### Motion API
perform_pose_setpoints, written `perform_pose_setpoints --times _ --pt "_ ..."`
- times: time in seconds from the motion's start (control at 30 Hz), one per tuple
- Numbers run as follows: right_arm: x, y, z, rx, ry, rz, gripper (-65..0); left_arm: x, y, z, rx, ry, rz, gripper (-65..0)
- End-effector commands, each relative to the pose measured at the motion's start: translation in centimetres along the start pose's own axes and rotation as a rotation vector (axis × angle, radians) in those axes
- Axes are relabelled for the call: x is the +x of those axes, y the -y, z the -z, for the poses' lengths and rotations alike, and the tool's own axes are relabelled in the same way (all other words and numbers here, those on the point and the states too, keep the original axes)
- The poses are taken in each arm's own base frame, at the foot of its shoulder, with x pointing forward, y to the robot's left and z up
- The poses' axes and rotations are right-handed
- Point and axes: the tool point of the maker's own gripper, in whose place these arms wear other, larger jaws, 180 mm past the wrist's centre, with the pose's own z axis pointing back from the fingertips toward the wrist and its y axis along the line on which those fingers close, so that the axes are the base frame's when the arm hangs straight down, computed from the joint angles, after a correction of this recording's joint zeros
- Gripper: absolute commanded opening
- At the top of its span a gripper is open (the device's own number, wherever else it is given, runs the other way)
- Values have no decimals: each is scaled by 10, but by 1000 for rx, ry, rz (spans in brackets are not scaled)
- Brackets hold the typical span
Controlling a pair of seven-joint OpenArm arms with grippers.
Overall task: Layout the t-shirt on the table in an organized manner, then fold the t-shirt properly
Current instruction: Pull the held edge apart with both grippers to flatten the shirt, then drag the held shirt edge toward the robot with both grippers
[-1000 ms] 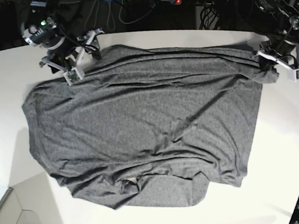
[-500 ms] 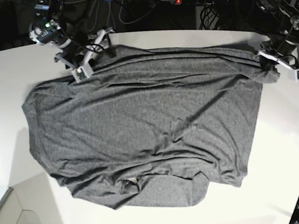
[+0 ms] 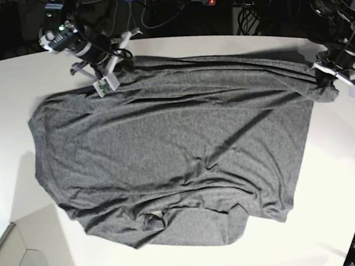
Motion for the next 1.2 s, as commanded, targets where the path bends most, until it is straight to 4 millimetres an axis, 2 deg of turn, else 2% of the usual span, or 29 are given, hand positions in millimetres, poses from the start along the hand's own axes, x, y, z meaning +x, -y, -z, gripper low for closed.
perform_pose_setpoints --times 0.0,0.13,0.27,0.47,0.87,1.03,1.17 --pt "14 5 -7 -19 55 2 -650 17 -2 -5 6 53 19 -648" --pt "31 20 -25 -84 111 -17 -650 23 -7 -9 20 63 38 -648" --pt "48 19 -32 -98 156 -48 -650 40 -5 -15 31 105 65 -648" --pt "62 7 -27 -63 183 -77 -650 48 -3 -20 43 127 87 -648" --pt "101 21 -30 -96 273 -109 -650 46 -5 -19 46 118 86 -648" --pt "107 22 -30 -99 286 -114 -650 48 -4 -19 46 123 85 -648" --pt "108 23 -30 -100 285 -115 -650 64 -1 -17 39 163 83 -648"
